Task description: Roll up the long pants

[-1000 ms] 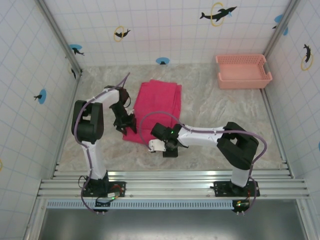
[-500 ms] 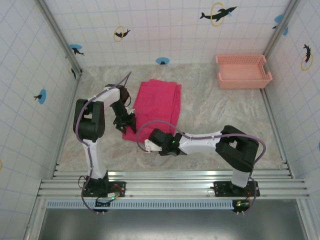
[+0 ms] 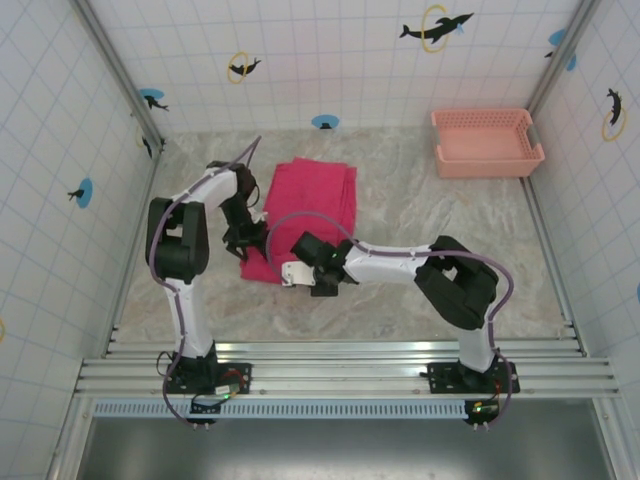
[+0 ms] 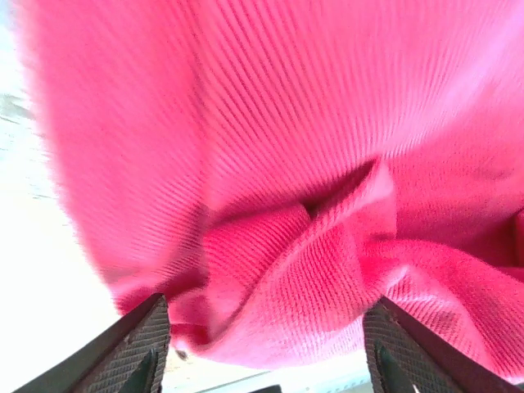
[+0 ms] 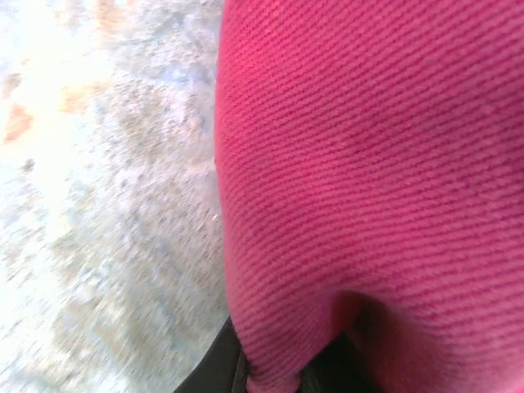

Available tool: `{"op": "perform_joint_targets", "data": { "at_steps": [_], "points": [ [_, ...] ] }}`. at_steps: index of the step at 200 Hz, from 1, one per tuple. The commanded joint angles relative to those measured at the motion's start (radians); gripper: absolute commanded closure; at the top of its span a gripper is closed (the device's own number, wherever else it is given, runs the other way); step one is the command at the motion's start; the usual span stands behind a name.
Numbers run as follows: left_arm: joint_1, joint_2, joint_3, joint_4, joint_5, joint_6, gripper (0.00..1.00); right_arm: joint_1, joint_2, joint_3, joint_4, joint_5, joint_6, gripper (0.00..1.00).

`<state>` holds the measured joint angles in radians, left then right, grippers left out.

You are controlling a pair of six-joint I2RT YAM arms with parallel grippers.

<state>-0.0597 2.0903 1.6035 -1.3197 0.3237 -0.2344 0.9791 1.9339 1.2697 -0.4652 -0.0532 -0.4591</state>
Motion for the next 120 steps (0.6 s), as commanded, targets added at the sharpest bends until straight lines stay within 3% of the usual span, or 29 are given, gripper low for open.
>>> {"op": "perform_joint_targets", "data": {
  "at_steps": [1, 27, 67, 79, 94, 120],
  "points": [
    [0.063, -0.024, 0.078, -0.04, 0.005, 0.006, 0.34, -0.04, -0.015, 0.07, -0.3, -0.402, 0.044, 0.89],
    [0.095, -0.05, 0.161, -0.083, -0.011, 0.014, 0.32, -0.106, 0.065, 0.199, -0.442, -0.739, 0.097, 0.89],
    [0.093, -0.174, 0.135, -0.06, -0.011, -0.025, 0.31, -0.219, 0.22, 0.282, -0.44, -1.146, 0.273, 0.92],
    [0.088, -0.218, 0.107, -0.044, -0.006, -0.036, 0.31, -0.251, 0.251, 0.28, -0.407, -1.196, 0.343, 0.92],
    [0.075, -0.263, 0.079, -0.041, -0.011, -0.034, 0.31, -0.288, 0.26, 0.23, -0.238, -1.232, 0.52, 0.92],
    [0.026, -0.31, 0.027, -0.047, -0.045, -0.031, 0.31, -0.342, 0.277, 0.199, -0.151, -1.22, 0.624, 0.92]
  ]
}}
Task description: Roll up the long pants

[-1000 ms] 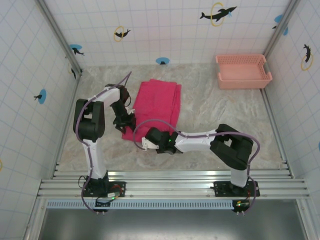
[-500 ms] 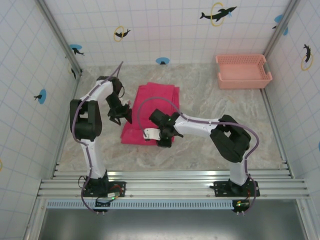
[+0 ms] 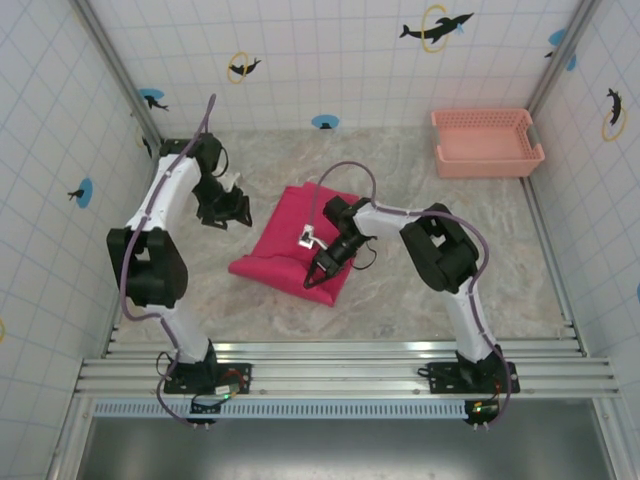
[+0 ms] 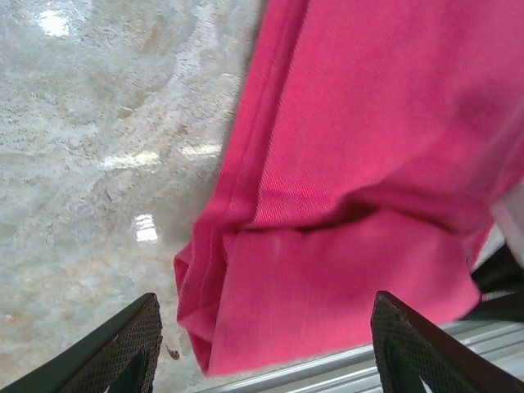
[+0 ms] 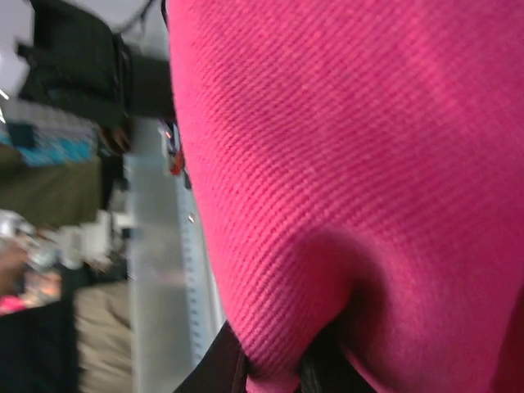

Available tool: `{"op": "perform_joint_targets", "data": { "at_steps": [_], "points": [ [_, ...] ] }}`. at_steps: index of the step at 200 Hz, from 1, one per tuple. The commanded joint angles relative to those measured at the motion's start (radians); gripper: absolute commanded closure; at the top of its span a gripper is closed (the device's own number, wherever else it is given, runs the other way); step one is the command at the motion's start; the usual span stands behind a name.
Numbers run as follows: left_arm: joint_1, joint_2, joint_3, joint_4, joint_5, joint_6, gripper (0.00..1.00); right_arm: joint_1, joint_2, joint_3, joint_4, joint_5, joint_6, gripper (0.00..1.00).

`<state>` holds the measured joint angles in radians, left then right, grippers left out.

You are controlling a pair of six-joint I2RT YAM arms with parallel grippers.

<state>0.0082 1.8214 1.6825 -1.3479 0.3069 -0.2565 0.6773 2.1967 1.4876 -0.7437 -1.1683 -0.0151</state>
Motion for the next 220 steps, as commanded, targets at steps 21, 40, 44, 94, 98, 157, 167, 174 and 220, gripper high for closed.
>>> {"op": "perform_joint_targets", "data": {
  "at_steps": [21, 40, 44, 94, 98, 157, 167, 174, 220],
  "points": [
    [-0.086, -0.054, -0.11, -0.003, -0.024, -0.019, 0.32, -0.065, 0.005, -0.047, 0.182, -0.086, 0.245, 0.93],
    [-0.126, -0.043, -0.142, 0.019, -0.017, -0.033, 0.31, -0.073, -0.005, -0.062, 0.178, -0.078, 0.265, 0.95],
    [-0.134, -0.038, -0.144, 0.021, -0.013, -0.035, 0.31, -0.073, -0.005, -0.067, 0.178, -0.069, 0.277, 0.95],
    [-0.234, 0.039, -0.049, -0.012, -0.011, -0.035, 0.31, -0.082, -0.012, -0.109, 0.194, -0.064, 0.335, 1.0],
    [-0.244, 0.047, -0.045, -0.013, -0.01, -0.035, 0.31, -0.085, -0.013, -0.112, 0.199, -0.055, 0.342, 1.0],
    [-0.313, 0.099, -0.006, -0.049, -0.084, 0.021, 0.31, -0.132, -0.005, -0.151, 0.278, -0.063, 0.412, 1.0],
    [-0.316, 0.085, -0.012, -0.042, -0.144, 0.061, 0.29, -0.136, 0.0, -0.147, 0.274, -0.065, 0.412, 1.0],
    [-0.317, 0.08, -0.019, -0.035, -0.178, 0.087, 0.29, -0.138, 0.003, -0.145, 0.274, -0.068, 0.414, 1.0],
    [-0.321, 0.126, -0.023, -0.028, -0.331, 0.213, 0.29, -0.161, 0.016, -0.137, 0.237, -0.07, 0.395, 1.0]
  ]
}}
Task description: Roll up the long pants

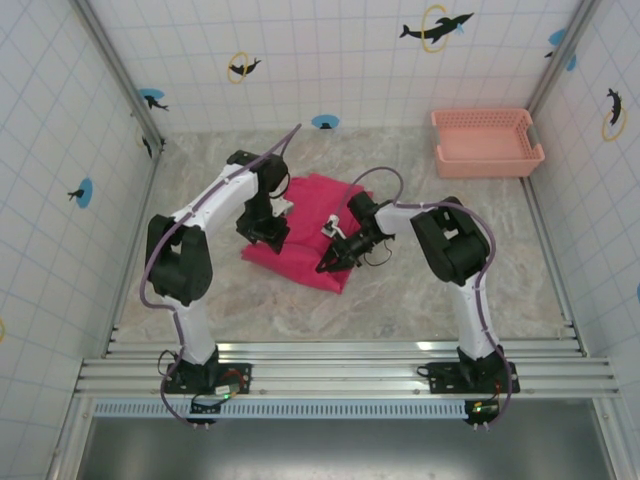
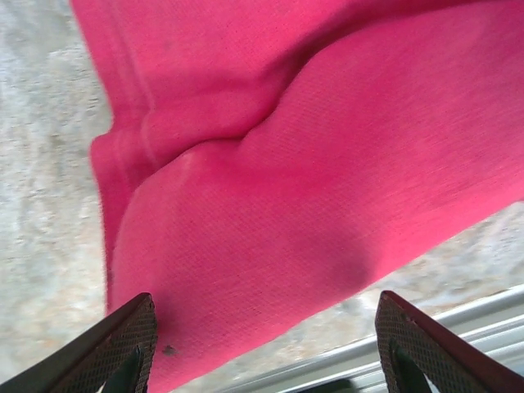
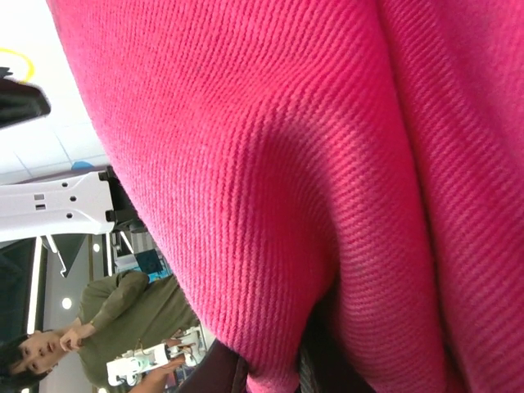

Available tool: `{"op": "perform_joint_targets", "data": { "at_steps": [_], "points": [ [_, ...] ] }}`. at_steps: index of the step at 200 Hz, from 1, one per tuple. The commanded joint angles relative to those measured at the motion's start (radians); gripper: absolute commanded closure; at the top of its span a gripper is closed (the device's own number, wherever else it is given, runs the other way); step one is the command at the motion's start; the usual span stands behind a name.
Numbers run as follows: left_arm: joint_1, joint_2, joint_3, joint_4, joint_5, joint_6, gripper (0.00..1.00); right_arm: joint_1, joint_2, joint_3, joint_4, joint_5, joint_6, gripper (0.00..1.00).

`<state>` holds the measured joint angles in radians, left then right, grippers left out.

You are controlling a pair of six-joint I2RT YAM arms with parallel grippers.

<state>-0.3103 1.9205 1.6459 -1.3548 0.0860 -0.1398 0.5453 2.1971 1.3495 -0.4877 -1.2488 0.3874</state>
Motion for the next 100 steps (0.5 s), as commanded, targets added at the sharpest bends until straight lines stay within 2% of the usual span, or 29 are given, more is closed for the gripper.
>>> {"op": "perform_joint_targets", "data": {
  "at_steps": [1, 28, 46, 100],
  "points": [
    [-0.003, 0.026, 0.014, -0.019, -0.109, 0.098, 0.29, -0.029, 0.016, 0.002, -0.024, 0.011, -0.012, 1.0],
    [-0.005, 0.042, 0.024, 0.038, -0.083, 0.122, 0.29, -0.039, 0.0, -0.02, -0.057, 0.01, -0.036, 1.0],
    [-0.009, 0.096, 0.052, 0.048, -0.107, 0.14, 0.28, -0.042, -0.003, -0.018, -0.12, 0.008, -0.08, 1.0],
    [-0.009, 0.422, 0.345, -0.017, -0.183, 0.164, 0.28, -0.041, -0.006, -0.017, -0.277, -0.005, -0.2, 1.0]
  ]
}}
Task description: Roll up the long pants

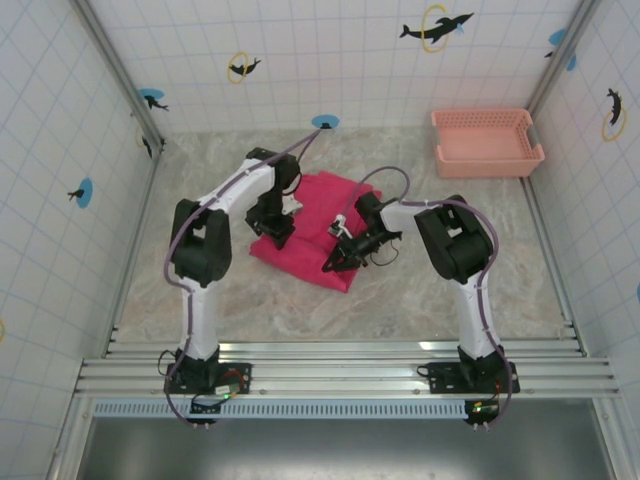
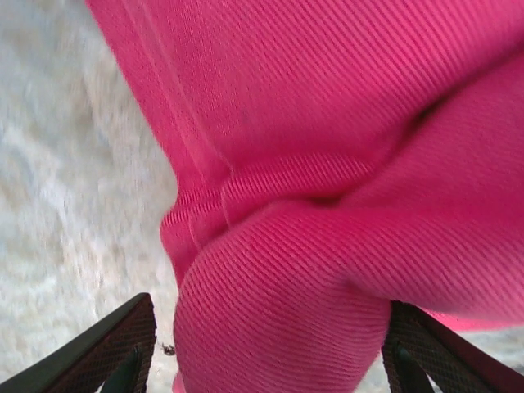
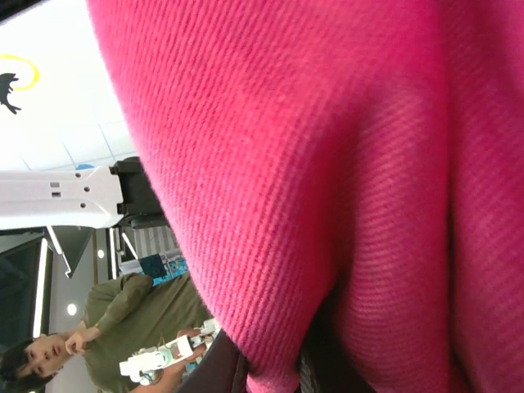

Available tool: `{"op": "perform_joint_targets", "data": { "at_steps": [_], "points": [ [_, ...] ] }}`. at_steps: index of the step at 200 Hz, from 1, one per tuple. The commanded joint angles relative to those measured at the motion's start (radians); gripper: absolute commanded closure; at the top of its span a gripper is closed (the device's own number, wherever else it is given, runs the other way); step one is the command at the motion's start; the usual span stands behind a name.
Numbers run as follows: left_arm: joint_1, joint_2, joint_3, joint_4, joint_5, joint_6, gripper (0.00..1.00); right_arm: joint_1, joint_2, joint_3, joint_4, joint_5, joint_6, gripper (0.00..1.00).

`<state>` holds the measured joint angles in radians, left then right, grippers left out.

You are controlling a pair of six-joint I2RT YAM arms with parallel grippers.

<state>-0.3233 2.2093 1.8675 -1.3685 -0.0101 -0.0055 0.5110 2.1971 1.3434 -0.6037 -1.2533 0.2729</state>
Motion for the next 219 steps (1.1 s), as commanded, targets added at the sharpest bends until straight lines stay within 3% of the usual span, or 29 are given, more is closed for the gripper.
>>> {"op": "perform_joint_targets", "data": {
  "at_steps": [1, 17, 37, 74, 109, 117, 124, 151, 163, 164, 168, 219],
  "points": [
    [0.004, 0.135, 0.13, -0.004, -0.085, 0.029, 0.28, -0.006, -0.007, -0.011, -0.163, 0.0, -0.087, 1.0],
    [0.004, 0.237, 0.215, -0.033, -0.084, 0.037, 0.28, -0.007, -0.017, -0.006, -0.209, 0.009, -0.128, 1.0],
    [0.004, 0.284, 0.261, -0.045, -0.077, 0.047, 0.28, -0.023, -0.036, 0.075, -0.384, 0.114, -0.261, 0.86],
    [0.004, 0.296, 0.256, -0.044, -0.064, 0.051, 0.28, -0.035, -0.195, 0.21, -0.449, 0.463, -0.29, 0.57],
    [0.004, 0.297, 0.251, -0.043, -0.048, 0.052, 0.28, 0.105, -0.301, 0.291, -0.513, 0.822, -0.427, 0.42],
    [0.004, 0.296, 0.251, -0.043, -0.047, 0.053, 0.28, 0.159, -0.33, 0.26, -0.482, 0.903, -0.44, 0.41],
    [0.004, 0.296, 0.252, -0.043, -0.044, 0.054, 0.28, 0.21, -0.362, 0.216, -0.437, 0.995, -0.447, 0.3],
    [0.006, 0.296, 0.249, -0.043, -0.035, 0.058, 0.27, 0.384, -0.436, 0.076, -0.279, 1.282, -0.47, 0.28],
    [0.006, 0.296, 0.249, -0.041, -0.03, 0.058, 0.27, 0.431, -0.447, 0.032, -0.217, 1.343, -0.484, 0.25],
    [0.006, 0.296, 0.249, -0.042, -0.028, 0.058, 0.27, 0.44, -0.447, 0.028, -0.208, 1.367, -0.481, 0.2],
    [0.006, 0.298, 0.249, -0.041, -0.028, 0.058, 0.27, 0.456, -0.447, 0.016, -0.188, 1.406, -0.474, 0.14],
    [0.007, 0.294, 0.24, -0.043, -0.011, 0.065, 0.27, 0.536, -0.401, -0.112, 0.041, 1.597, -0.511, 0.14]
  ]
}}
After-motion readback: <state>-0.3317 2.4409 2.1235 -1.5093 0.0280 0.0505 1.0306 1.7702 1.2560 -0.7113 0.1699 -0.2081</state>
